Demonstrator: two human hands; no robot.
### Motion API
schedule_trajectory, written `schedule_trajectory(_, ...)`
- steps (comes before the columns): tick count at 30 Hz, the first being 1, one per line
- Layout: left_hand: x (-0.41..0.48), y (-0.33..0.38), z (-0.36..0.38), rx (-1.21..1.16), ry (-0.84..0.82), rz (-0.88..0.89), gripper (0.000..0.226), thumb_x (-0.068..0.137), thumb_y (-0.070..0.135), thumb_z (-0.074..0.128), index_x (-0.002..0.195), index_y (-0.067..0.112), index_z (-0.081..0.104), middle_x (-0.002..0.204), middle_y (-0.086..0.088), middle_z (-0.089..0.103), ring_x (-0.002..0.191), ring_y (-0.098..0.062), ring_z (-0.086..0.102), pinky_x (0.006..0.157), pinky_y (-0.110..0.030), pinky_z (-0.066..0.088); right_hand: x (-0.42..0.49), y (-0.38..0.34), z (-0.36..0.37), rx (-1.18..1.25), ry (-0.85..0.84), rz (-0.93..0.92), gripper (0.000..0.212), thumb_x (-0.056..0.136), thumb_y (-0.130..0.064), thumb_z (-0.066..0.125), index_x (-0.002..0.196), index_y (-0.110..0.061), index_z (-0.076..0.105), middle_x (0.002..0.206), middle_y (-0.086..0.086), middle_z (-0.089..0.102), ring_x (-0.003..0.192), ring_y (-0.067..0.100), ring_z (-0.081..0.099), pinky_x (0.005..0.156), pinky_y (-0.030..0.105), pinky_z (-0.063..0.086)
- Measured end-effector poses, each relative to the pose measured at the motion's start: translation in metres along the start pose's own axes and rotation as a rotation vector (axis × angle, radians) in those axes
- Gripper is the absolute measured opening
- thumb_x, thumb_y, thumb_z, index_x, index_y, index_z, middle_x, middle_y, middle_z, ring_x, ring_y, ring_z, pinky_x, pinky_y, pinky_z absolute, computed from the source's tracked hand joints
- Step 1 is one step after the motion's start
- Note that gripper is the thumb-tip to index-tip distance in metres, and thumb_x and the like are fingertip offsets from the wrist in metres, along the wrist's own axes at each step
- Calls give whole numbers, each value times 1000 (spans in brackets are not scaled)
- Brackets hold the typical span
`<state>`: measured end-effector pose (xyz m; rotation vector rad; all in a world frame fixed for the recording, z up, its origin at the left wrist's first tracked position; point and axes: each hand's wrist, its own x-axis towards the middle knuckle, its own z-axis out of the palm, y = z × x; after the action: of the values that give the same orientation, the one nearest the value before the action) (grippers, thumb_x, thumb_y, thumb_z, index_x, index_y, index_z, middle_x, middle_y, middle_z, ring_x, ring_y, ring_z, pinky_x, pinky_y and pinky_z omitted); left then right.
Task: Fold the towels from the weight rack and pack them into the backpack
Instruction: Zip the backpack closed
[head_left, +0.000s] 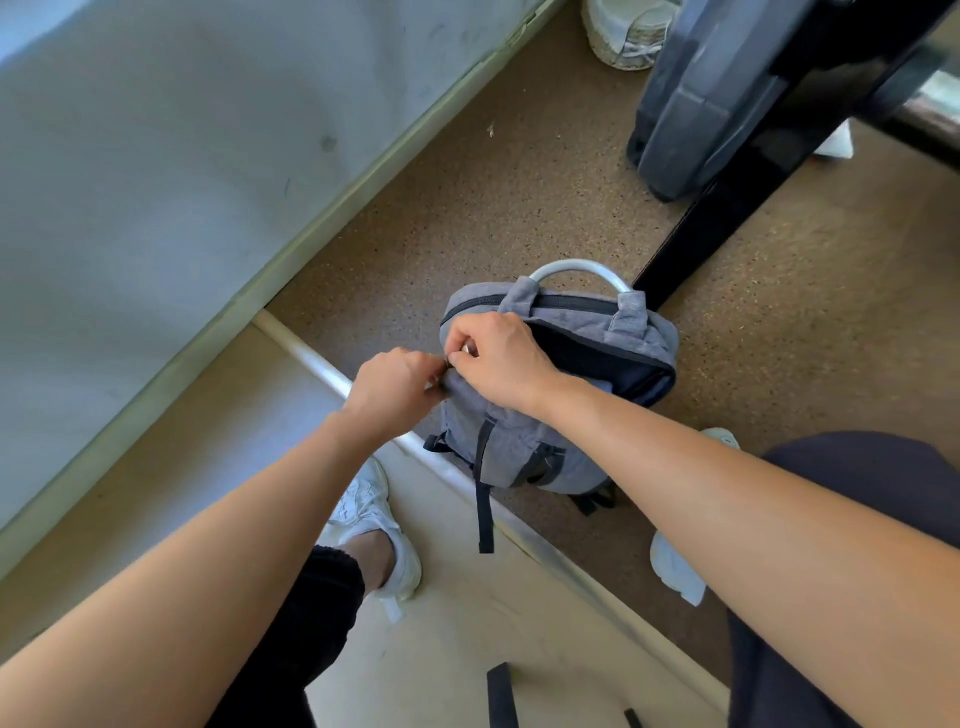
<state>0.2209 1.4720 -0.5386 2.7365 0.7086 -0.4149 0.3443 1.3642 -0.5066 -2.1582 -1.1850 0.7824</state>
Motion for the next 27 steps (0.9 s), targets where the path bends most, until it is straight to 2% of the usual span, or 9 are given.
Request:
schedule_trajectory(3, 3, 0, 8, 62, 28, 3, 17, 98, 31, 61, 100, 15, 68, 92, -9, 71, 91, -37, 66, 65, -37, 46, -1, 2, -5, -8, 18, 44, 17, 89, -7, 58, 86, -19, 70, 80, -2, 63, 92, 28, 63, 73, 28, 37)
schedule_trajectory(6, 2, 1, 10, 83, 51, 22, 17, 100, 29, 59, 94, 15, 65, 80, -4, 58, 87, -36, 64, 62, -35, 40, -6, 2, -12, 1, 63, 106, 21, 86, -3, 54, 84, -21, 65, 75, -3, 59, 89, 31, 62, 73, 33, 44)
schedule_trajectory(9, 3, -6, 11, 79, 81, -3, 20, 101, 30, 58, 91, 14, 64, 78, -4, 55, 86, -37, 63, 62, -35, 37, -9, 2, -27, 37, 139, 148, 21, 84, -2, 54, 82, -22, 61, 76, 2, 64, 85, 31, 64, 77, 36, 52)
schedule_trajectory(11, 3, -11, 11, 82, 89, -21, 20, 101, 31, 58, 92, 14, 64, 78, -3, 56, 85, -37, 64, 63, -35, 41, -12, 7, -40, 73, 175, 167, 25, 81, 0, 54, 74, -24, 56, 74, 4, 68, 79, 30, 67, 78, 41, 56)
schedule_trajectory(13, 3, -14, 10, 90, 91, -28, 19, 101, 31, 58, 94, 14, 65, 81, -6, 63, 85, -37, 65, 64, -37, 46, -18, 15, -53, 115, 197, 209, 30, 79, 3, 55, 69, -25, 52, 69, 4, 69, 67, 24, 69, 72, 43, 59)
schedule_trajectory(16, 4, -17, 10, 90, 102, -53, 19, 101, 30, 59, 95, 14, 66, 85, -9, 68, 85, -37, 65, 64, -37, 46, -31, 32, -70, 151, 197, 293, 27, 81, 6, 57, 70, -19, 55, 63, 6, 70, 49, 10, 65, 60, 35, 59)
schedule_trajectory(20, 6, -22, 9, 103, 95, -106, 18, 101, 31, 58, 97, 16, 67, 88, -9, 70, 86, -37, 66, 67, -37, 50, -52, 60, -88, 177, 210, 424, 17, 87, -1, 62, 78, -15, 59, 65, 8, 72, 51, 14, 67, 48, 25, 50)
schedule_trajectory(24, 6, -14, 2, 215, 59, -127, 21, 103, 37, 54, 102, 20, 65, 93, -8, 71, 90, -35, 67, 65, -34, 41, -69, 79, -98, 201, 144, 516, 8, 91, -3, 64, 88, -10, 64, 71, 8, 74, 57, 16, 72, 58, 27, 57)
schedule_trajectory(27, 5, 1, -11, 300, 73, -83, 24, 95, 42, 55, 99, 20, 62, 83, -3, 66, 80, -31, 64, 61, -31, 39, -73, 84, -101, 183, 62, 532, 12, 89, -1, 65, 86, -11, 71, 73, 7, 76, 62, 14, 75, 69, 30, 62)
